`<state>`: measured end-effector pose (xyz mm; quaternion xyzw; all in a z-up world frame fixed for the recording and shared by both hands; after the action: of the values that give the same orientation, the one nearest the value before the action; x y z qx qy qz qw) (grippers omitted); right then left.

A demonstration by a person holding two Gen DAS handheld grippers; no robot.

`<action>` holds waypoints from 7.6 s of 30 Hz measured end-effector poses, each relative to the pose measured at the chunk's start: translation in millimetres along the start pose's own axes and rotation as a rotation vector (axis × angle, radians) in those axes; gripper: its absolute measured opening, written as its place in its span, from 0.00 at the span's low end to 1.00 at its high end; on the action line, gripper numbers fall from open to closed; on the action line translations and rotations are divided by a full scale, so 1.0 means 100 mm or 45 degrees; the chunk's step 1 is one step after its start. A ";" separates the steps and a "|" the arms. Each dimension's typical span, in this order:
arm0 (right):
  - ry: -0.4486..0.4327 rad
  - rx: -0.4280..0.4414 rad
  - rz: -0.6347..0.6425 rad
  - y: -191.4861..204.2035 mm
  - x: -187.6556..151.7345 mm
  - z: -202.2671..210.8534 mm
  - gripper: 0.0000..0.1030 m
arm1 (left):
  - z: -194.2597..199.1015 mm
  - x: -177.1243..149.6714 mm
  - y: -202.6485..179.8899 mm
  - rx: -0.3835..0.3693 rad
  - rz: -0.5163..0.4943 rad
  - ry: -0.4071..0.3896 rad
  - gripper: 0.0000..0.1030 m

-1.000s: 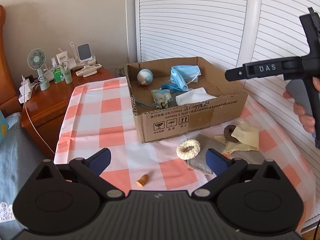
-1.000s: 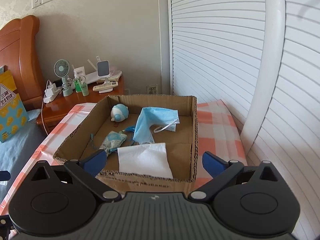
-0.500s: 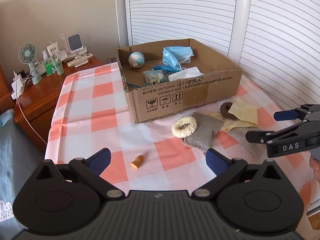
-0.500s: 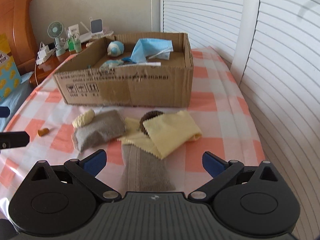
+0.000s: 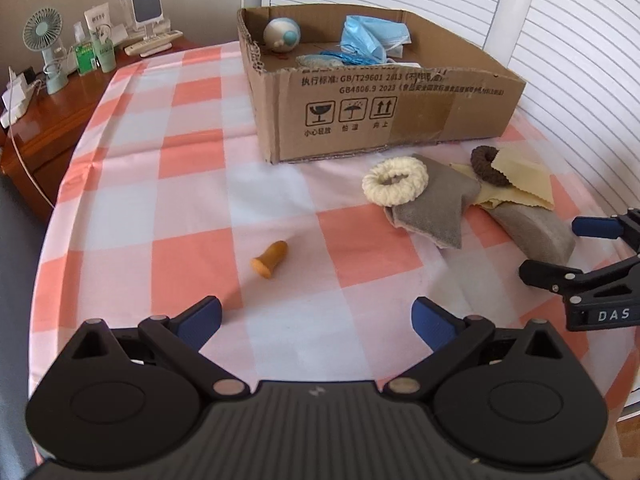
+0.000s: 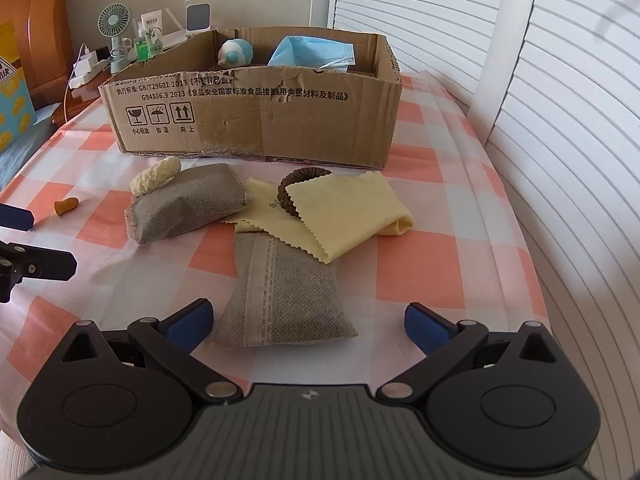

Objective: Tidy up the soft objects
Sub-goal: 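Withdraw both tools from the box toward the remaining items, then grasp the orange earplug with the left gripper while the right gripper grasps a grey pouch, then carry earplug and grey pouch over the box and open both grippers, then withdraw both tools from the box back toward the remaining items, then close the left gripper on the cream fuzzy ring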

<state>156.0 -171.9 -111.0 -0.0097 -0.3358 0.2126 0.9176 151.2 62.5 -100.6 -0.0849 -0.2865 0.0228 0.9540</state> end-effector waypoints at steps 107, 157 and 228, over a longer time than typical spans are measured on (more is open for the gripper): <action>-0.310 0.081 0.188 -0.17 0.55 0.78 0.35 | 0.36 1.35 -0.64 -0.125 -0.399 -0.283 0.19; -0.264 -0.015 -0.033 -0.70 1.99 -0.26 1.00 | 1.00 0.49 -0.24 0.155 -0.012 -0.391 0.99; -0.089 0.043 -0.088 -0.48 0.30 -0.13 1.00 | -0.37 0.66 -0.45 0.059 -0.041 -0.162 0.99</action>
<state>203.4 -202.2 -94.9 0.0249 -0.3643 0.1865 0.9121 226.8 18.6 -87.3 -0.0567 -0.3472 0.0195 0.9359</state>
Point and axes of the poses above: each gripper's, at about its wrist camera, not at the fingertips, and z roughly against the way its jaws point, y to its left, x to its top, the point moved 3 cm from there along -z, roughly the way its jaws point, and after that the axes turned 9 degrees about z, right-handed, at the moved point
